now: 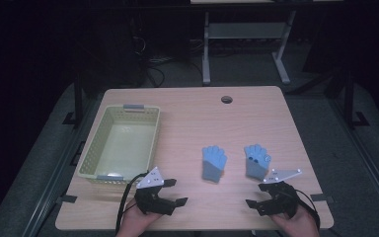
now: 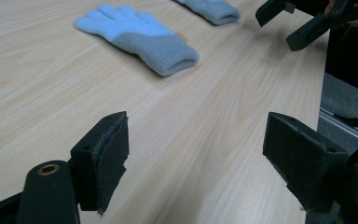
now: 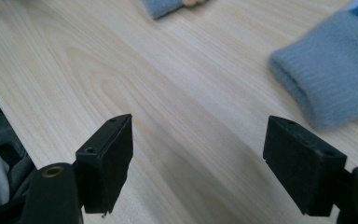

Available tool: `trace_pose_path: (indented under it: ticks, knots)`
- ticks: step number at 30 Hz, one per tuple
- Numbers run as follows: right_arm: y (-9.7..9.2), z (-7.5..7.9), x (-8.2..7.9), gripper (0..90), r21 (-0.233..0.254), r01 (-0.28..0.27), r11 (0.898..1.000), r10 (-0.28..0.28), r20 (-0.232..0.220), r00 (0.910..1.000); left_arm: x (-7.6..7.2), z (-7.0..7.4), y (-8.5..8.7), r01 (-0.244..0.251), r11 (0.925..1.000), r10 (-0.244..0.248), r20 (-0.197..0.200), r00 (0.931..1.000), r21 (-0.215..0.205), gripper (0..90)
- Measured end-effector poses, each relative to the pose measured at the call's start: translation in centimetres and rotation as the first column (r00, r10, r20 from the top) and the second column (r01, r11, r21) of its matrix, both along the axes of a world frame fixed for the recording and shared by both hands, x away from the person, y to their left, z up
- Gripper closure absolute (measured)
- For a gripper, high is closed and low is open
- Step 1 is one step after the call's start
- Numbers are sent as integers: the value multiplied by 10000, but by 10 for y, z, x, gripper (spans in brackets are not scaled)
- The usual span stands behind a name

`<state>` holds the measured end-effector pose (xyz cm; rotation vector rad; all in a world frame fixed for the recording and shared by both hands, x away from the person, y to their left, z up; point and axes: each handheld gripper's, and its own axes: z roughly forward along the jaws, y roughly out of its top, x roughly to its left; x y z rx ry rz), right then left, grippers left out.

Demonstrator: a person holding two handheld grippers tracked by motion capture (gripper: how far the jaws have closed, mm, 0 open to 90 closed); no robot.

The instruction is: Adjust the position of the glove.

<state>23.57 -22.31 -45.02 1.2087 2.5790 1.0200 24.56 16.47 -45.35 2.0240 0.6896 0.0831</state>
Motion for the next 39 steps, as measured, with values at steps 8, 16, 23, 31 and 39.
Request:
trace_pose_path:
  ticks: [8,16,23,31,39]
  knots:
    - [-1,2,3,239,-65,9,10000,-8,81,10000,-1,0,1,-35,10000,34,-38,10000,-45,224]
    - [-3,17,13,244,-148,-118,9998,124,404,9991,0,0,3,-117,9999,118,108,9999,-10,224]
    - [-6,23,22,247,-175,-114,9998,120,351,9993,0,0,0,-53,10000,53,83,10000,-18,224]
    - [-8,29,36,247,-266,-54,9996,54,16,10000,-1,-1,-2,51,10000,-52,124,9999,46,225]
    - [-10,39,49,247,-448,-139,9989,135,-104,9999,-1,-1,-3,156,9998,-159,206,9997,118,224]
